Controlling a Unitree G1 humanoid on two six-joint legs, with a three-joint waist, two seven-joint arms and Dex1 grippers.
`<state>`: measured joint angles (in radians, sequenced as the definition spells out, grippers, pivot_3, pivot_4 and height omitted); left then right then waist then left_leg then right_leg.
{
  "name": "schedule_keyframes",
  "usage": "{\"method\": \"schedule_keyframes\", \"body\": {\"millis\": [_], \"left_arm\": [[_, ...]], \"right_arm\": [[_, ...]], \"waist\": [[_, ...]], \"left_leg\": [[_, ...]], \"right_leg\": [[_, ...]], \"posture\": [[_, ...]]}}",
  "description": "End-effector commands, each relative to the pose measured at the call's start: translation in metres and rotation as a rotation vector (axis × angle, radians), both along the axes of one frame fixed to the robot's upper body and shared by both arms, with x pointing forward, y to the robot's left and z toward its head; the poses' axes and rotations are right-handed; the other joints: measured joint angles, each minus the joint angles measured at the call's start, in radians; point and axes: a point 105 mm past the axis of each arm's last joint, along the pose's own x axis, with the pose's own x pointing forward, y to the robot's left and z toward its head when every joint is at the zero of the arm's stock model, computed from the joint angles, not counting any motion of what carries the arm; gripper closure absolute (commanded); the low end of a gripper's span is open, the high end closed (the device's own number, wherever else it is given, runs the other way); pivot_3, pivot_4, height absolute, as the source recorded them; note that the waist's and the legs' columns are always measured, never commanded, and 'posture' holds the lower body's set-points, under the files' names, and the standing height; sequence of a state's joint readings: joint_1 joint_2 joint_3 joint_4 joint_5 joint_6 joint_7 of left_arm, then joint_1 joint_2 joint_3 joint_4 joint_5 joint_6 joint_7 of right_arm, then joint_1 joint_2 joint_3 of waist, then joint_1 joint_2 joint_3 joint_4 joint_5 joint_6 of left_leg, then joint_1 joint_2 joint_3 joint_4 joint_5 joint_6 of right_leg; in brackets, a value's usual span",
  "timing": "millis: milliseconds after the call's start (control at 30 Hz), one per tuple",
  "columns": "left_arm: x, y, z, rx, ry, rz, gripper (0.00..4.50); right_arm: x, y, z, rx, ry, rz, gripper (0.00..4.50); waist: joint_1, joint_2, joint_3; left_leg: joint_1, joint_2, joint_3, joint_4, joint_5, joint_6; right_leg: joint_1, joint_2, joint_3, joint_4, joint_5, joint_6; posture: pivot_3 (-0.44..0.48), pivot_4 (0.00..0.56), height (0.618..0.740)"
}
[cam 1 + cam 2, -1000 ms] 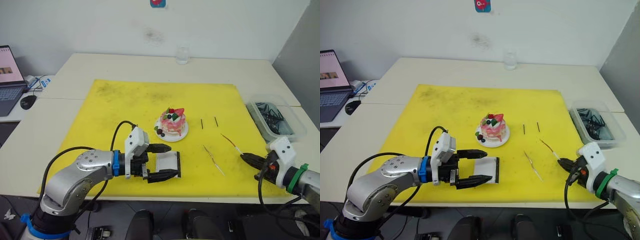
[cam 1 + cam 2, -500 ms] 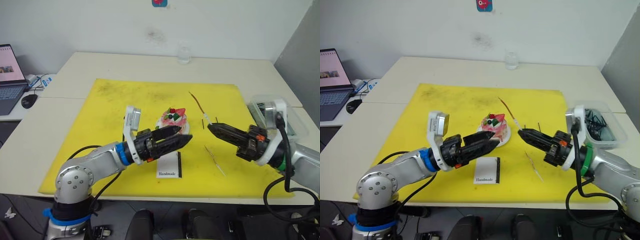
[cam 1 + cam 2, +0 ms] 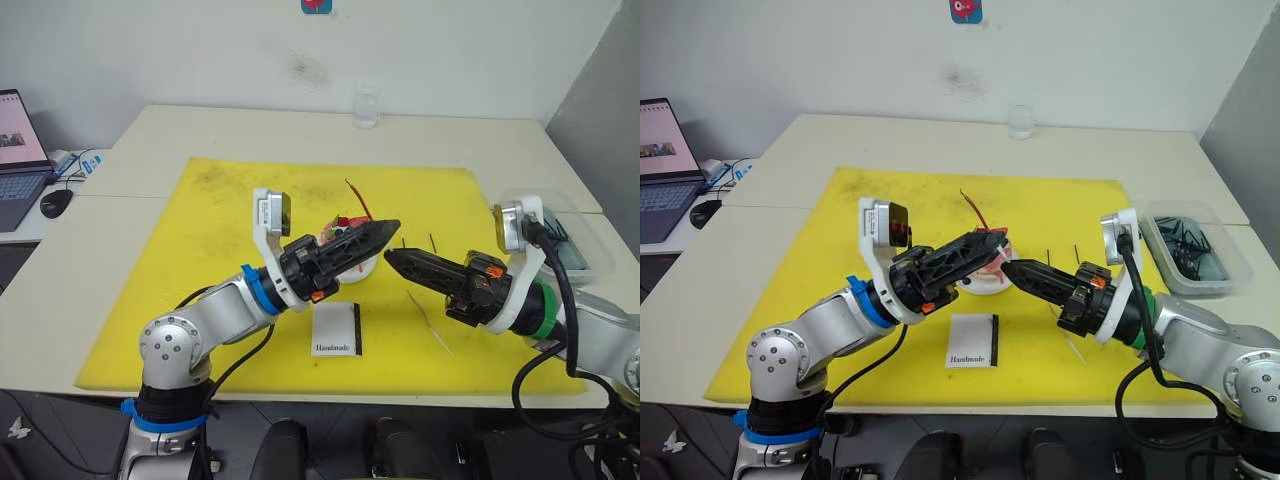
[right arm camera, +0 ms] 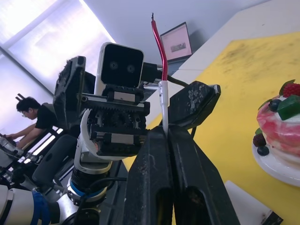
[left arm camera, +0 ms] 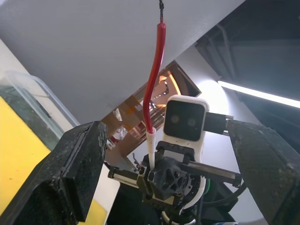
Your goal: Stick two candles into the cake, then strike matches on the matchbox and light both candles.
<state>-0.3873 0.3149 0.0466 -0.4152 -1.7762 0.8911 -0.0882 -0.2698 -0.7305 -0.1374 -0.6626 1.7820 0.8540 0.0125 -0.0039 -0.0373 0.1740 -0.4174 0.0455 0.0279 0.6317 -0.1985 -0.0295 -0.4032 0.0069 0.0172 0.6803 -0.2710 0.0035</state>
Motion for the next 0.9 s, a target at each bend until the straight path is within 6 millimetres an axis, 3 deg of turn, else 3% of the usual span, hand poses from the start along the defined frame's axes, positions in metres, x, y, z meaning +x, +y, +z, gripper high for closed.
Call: {"method": "schedule_keyframes", "body": {"millis": [33, 500, 900], "left_arm": [[-0.0043, -0.0027, 0.0062, -0.028, -0.002, -0.031, 0.00], [-0.0050, -0.0048, 0.0052, -0.053, 0.027, -0.039, 0.00], [-0.0066, -0.0095, 0.0002, -0.032, 0.028, -0.067, 3.70]], "right_arm": [[-0.0024, 0.0001, 0.0112, 0.020, -0.040, 0.001, 4.45], [-0.0040, -0.0007, 0.0112, 0.019, -0.033, -0.004, 4.45], [-0.0050, 0.0005, 0.0110, 0.021, -0.029, 0.000, 4.50]], "waist": [[0.001, 0.000, 0.000], [0.002, 0.000, 0.000], [0.001, 0.000, 0.000]], "left_leg": [[0.000, 0.000, 0.000, 0.000, 0.000, 0.000], [0.000, 0.000, 0.000, 0.000, 0.000, 0.000], [0.000, 0.000, 0.000, 0.000, 0.000, 0.000]], "right_leg": [[0.000, 0.000, 0.000, 0.000, 0.000, 0.000], [0.000, 0.000, 0.000, 0.000, 0.000, 0.000], [0.000, 0.000, 0.000, -0.001, 0.000, 0.000]], "posture": [[0.000, 0.150, 0.740], [0.000, 0.150, 0.740], [0.000, 0.150, 0.740]]}}
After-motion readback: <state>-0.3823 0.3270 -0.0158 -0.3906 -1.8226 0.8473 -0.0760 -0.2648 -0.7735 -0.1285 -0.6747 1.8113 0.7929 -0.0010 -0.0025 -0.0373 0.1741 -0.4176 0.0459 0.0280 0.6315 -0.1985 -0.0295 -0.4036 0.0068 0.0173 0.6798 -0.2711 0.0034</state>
